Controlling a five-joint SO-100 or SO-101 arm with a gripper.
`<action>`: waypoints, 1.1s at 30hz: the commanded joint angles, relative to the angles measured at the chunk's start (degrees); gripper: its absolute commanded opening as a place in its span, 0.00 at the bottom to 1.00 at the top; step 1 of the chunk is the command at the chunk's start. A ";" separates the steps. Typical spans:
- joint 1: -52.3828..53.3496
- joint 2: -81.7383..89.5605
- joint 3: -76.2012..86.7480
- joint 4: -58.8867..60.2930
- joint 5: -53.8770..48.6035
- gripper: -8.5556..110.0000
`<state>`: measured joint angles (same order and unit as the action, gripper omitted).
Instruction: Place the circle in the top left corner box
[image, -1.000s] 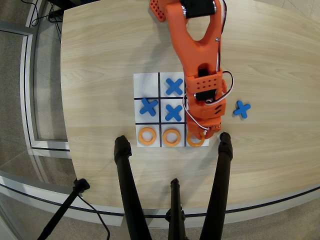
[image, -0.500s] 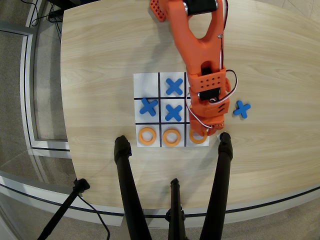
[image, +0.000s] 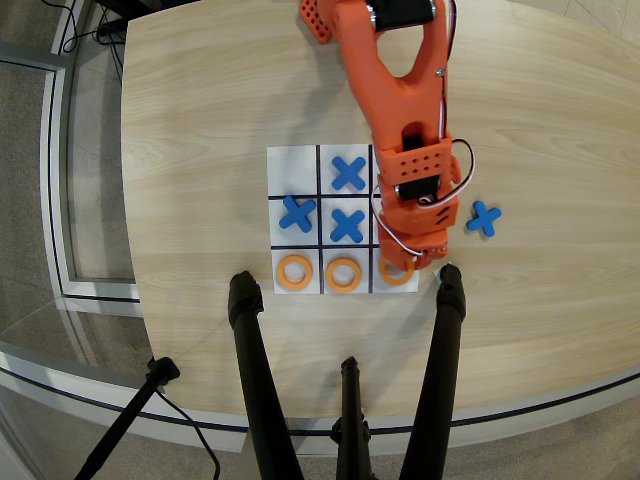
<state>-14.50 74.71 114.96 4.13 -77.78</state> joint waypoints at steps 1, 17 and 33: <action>0.79 2.55 -1.93 0.26 -0.35 0.11; 1.32 11.60 0.53 7.03 -0.35 0.13; 4.57 72.42 43.59 34.01 -10.02 0.14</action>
<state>-10.81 138.52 153.02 36.30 -85.61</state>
